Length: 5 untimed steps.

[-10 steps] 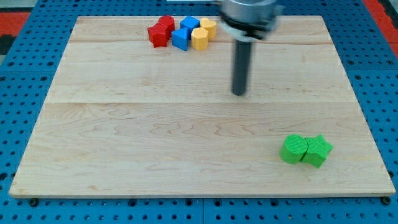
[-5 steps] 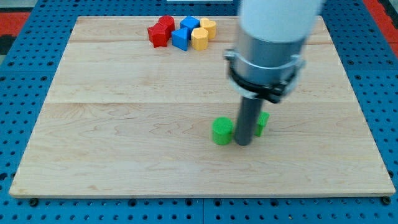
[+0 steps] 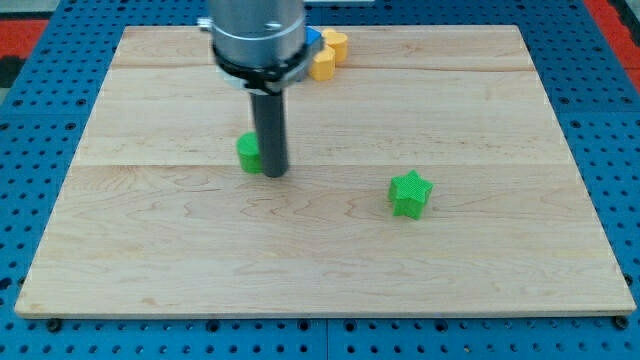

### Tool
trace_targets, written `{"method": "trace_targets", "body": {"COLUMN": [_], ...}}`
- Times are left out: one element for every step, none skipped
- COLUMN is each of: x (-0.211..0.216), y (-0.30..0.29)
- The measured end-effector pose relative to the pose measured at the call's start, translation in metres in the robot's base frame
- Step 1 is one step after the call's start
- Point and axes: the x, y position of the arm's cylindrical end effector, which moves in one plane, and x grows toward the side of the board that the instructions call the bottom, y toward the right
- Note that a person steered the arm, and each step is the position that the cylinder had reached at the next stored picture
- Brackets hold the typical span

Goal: Move the green circle closer to the blue triangle

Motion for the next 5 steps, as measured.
{"method": "trace_targets", "body": {"x": [0.000,-0.004,-0.021,-0.049,-0.058], "y": [-0.038,-0.051,-0.055,-0.046,-0.085]}}
